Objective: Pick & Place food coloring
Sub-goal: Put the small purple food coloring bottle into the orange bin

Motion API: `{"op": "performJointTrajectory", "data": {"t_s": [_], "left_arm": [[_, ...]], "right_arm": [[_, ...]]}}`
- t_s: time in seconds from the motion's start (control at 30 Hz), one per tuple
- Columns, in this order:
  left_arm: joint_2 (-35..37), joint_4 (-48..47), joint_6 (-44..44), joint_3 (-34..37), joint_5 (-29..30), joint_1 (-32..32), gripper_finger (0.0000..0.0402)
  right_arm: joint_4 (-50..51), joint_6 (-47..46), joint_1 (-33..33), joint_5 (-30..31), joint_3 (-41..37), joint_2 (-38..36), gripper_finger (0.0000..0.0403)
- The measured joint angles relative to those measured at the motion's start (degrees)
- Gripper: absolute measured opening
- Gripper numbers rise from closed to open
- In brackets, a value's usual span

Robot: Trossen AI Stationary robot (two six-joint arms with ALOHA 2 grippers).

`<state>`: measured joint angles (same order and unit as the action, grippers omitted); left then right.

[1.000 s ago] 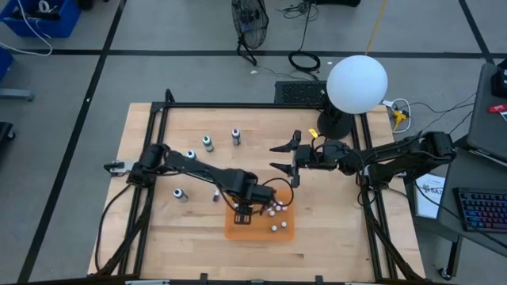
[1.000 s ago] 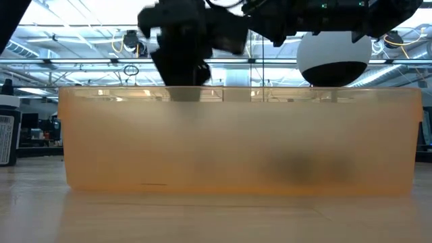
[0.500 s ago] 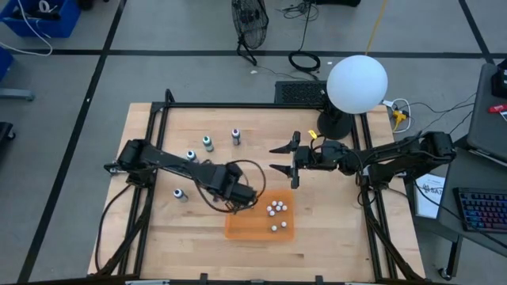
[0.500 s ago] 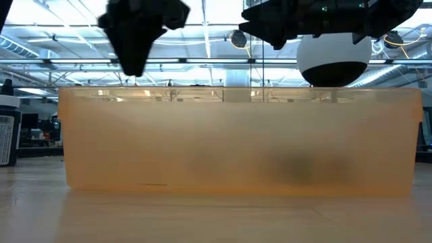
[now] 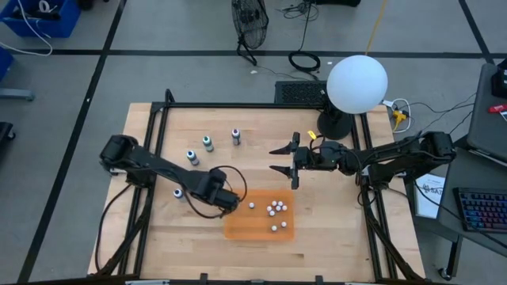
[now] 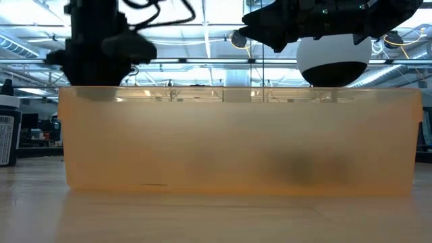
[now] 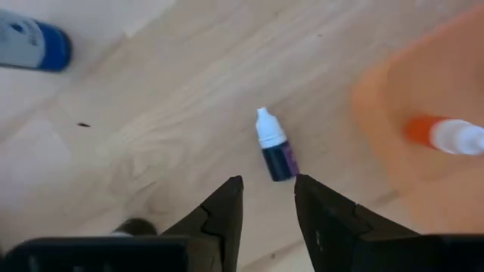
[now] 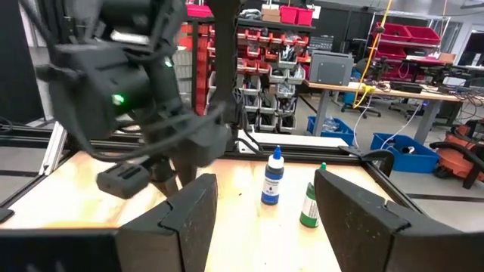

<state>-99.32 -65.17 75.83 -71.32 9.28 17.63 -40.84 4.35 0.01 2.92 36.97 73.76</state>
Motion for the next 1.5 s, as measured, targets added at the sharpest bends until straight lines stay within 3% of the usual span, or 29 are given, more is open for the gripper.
{"op": "performJointTrajectory", "data": {"t_s": [0.23,0.57,1.13,1.5], "left_arm": [[2.03,13.33,-1.24,9.69,-2.23,-2.78,0.0167],[2.03,22.36,-8.12,14.01,-5.26,-7.06,0.0218],[2.03,25.68,-7.36,18.50,-7.14,-7.78,0.0174],[2.03,26.06,-8.07,18.51,-6.23,-9.01,0.0170]], "right_arm": [[0.17,0.36,0.00,0.00,0.00,0.00,0.0208],[0.39,0.41,0.00,0.00,0.00,0.00,0.0208],[-0.26,0.41,0.00,0.00,0.00,0.00,0.0208],[-0.28,-0.18,0.00,0.00,0.00,0.00,0.0208]]}}
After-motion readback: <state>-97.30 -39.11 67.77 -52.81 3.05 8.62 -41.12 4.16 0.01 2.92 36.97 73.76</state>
